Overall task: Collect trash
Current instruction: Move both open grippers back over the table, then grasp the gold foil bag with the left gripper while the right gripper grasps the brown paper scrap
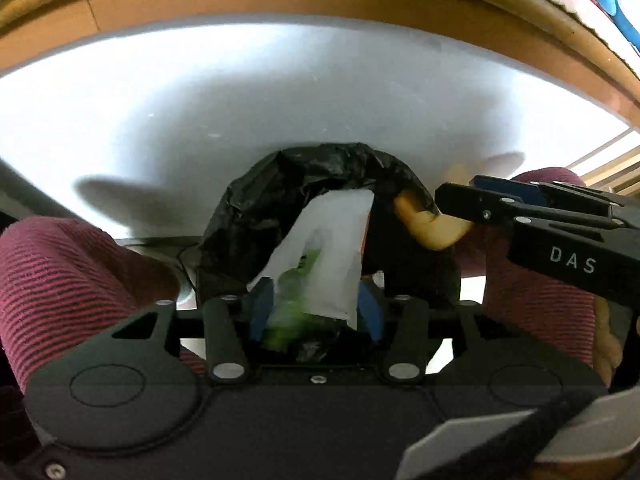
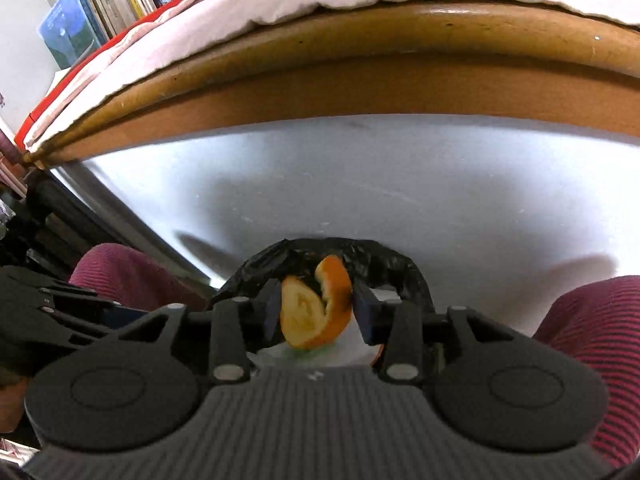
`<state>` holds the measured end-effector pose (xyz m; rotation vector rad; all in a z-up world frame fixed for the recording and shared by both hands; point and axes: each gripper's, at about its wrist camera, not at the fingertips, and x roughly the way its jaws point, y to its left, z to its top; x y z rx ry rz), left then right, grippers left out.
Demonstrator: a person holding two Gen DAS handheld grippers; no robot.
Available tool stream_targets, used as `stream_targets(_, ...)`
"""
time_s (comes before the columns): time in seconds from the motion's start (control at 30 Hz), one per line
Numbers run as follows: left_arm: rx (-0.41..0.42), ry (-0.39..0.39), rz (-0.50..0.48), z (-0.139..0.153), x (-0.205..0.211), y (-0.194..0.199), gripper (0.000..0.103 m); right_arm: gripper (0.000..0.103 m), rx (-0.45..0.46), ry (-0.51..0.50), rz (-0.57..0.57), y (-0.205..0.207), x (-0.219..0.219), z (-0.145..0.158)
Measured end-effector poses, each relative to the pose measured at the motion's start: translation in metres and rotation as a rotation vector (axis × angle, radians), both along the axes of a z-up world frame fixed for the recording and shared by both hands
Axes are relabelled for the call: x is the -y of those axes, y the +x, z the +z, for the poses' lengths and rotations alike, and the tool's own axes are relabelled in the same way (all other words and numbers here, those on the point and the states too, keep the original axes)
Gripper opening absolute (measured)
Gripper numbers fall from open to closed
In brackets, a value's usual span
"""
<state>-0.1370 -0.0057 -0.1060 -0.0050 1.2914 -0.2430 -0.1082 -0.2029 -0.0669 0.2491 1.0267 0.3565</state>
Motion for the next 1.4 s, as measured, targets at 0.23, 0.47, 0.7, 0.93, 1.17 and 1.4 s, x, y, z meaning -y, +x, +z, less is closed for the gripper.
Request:
stream_targets(0.23, 0.064, -0.004, 0.013, 0.015, -0.003, 0.000, 0.052, 0.062, 0.017, -0.007, 0.005, -0.002, 0.002, 0.006)
stream_targets(0.47, 0.192, -0.091, 0.011, 0.050, -0.009, -0.002, 0.064, 0.064, 0.102, 0.034, 0.038, -0.006, 0.009, 0.033)
stream_targets(0.7, 0.337, -0.147, -0.026, 0.094, -0.009, -0.003, 0.074, 0.065, 0.240, 0.065, 0.049, -0.005, 0.023, 0.073)
stream_targets(0.93, 0.504, -0.177, -0.038, 0.130, -0.008, -0.002, 0.079, 0.067, 0.383, 0.116, 0.006, -0.001, 0.040, 0.104)
stream_targets(1.17, 0.645, -0.181, 0.059, 0.146, -0.014, 0.033, 0.082, 0.083, 0.506, 0.030, -0.106, 0.022, 0.051, 0.118)
stream_targets(1.4, 0.683, -0.299, 0.245, 0.156, -0.033, 0.108, 0.085, 0.089, 0.560, -0.078, -0.194, 0.072, 0.056, 0.126)
